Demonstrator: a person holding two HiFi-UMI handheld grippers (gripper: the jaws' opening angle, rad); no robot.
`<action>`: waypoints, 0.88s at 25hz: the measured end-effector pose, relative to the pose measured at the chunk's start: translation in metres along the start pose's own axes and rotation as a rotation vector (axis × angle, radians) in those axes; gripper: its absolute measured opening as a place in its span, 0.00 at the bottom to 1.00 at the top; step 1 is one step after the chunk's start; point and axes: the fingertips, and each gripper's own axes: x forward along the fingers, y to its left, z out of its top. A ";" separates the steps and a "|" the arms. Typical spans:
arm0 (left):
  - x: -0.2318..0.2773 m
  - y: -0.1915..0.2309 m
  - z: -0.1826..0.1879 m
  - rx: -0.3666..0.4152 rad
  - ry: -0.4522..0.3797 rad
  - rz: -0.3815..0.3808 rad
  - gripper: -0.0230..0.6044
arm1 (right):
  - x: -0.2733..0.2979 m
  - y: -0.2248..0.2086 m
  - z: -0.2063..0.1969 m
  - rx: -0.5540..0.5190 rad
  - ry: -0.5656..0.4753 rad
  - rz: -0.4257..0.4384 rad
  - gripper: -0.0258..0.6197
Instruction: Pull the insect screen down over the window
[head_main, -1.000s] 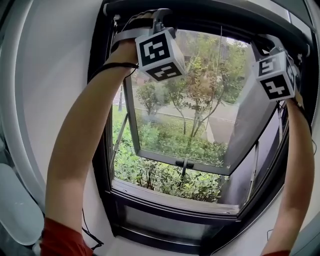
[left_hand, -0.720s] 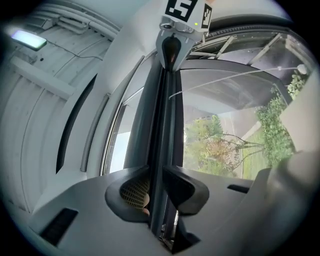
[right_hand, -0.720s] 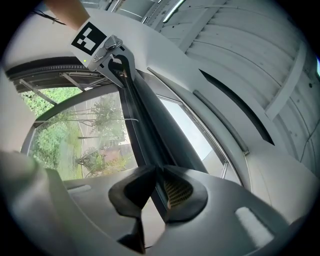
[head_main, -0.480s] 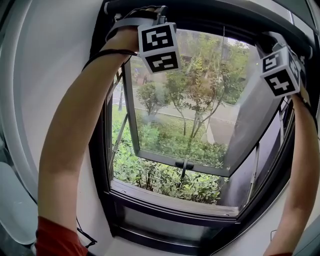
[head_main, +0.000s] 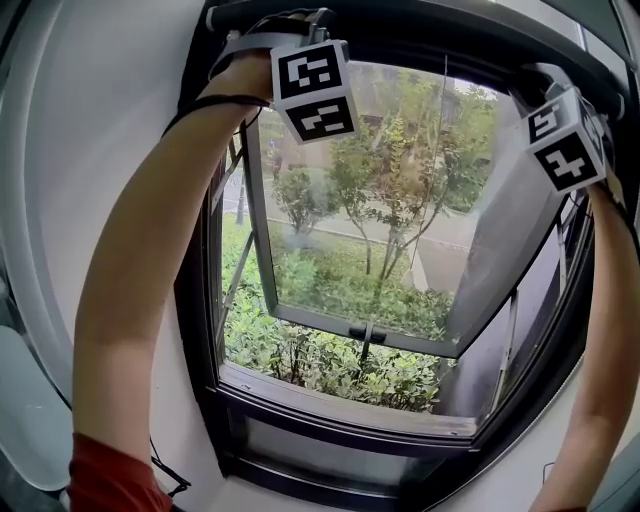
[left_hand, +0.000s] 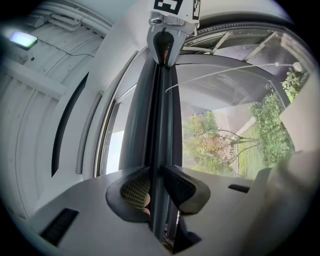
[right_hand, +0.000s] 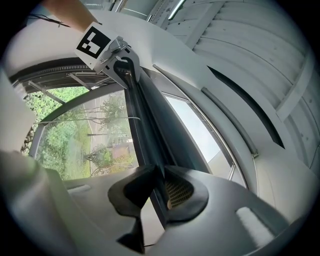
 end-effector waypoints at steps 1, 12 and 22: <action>0.001 0.000 0.000 0.009 0.008 -0.012 0.18 | 0.000 0.000 0.000 -0.004 0.002 0.004 0.14; 0.007 -0.008 0.002 0.093 0.058 -0.140 0.11 | 0.004 0.007 -0.007 -0.074 0.048 0.105 0.13; 0.010 -0.008 0.004 0.134 0.026 -0.133 0.10 | 0.007 0.009 -0.001 -0.297 0.148 0.158 0.10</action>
